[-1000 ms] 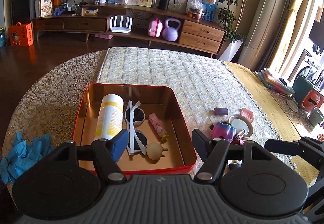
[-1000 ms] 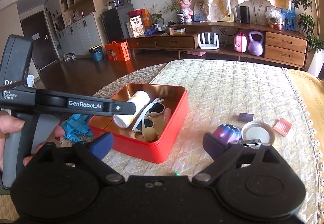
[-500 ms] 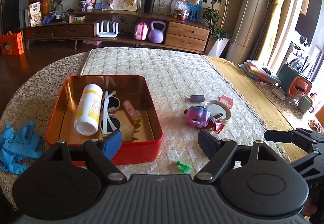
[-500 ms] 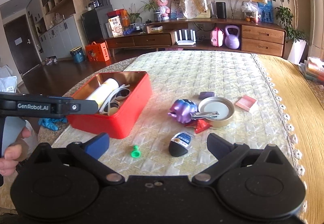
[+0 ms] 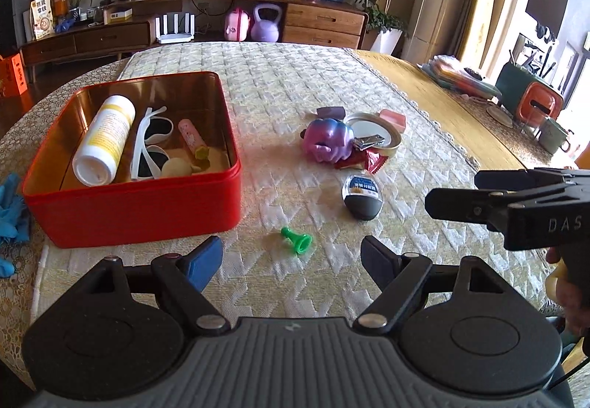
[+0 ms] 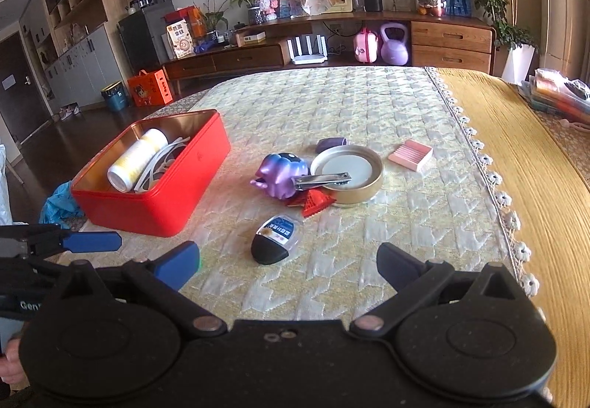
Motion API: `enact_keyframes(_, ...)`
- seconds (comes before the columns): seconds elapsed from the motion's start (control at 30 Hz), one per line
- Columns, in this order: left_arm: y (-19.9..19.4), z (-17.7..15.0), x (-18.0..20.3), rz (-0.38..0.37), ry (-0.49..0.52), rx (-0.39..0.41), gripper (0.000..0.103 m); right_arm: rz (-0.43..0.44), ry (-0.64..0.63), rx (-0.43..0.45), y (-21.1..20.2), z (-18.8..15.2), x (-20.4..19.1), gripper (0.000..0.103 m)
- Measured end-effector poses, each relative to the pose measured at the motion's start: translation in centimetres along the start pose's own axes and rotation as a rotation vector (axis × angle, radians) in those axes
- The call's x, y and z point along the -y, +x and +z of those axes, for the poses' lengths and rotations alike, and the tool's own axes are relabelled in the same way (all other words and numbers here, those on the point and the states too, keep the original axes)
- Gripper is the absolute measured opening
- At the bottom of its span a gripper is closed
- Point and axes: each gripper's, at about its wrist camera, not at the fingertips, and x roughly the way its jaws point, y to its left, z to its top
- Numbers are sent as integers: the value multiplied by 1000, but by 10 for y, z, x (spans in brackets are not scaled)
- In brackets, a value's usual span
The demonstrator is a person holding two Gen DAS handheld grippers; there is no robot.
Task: Organize rigid objects
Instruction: 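Move the left tool toward the green pushpin while the right tool approaches the black bottle, then grasp the green pushpin with the left tool while the right tool grasps the black blue-labelled bottle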
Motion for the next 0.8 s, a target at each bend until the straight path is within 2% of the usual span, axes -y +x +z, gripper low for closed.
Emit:
enact_keyframes(0.2, 16, -7, 7, 2, 28, -1, 82, 13, 3, -28, 17, 5, -5, 102)
enact_keyframes(0.47, 35, -11, 10, 14, 46, -3, 81, 5, -1, -87, 48, 8, -12, 90)
enact_keyframes(0.53, 37, -11, 11, 15, 52, 3, 72, 6, 2, -98, 53, 8, -12, 86)
enact_keyframes(0.67, 43, -10, 11, 7, 59, 6, 67, 9, 4, -116, 63, 9, -13, 80)
enact_keyframes(0.8, 46, -8, 12, 8, 73, 16, 52, 10, -7, -130, 71, 10, -16, 75)
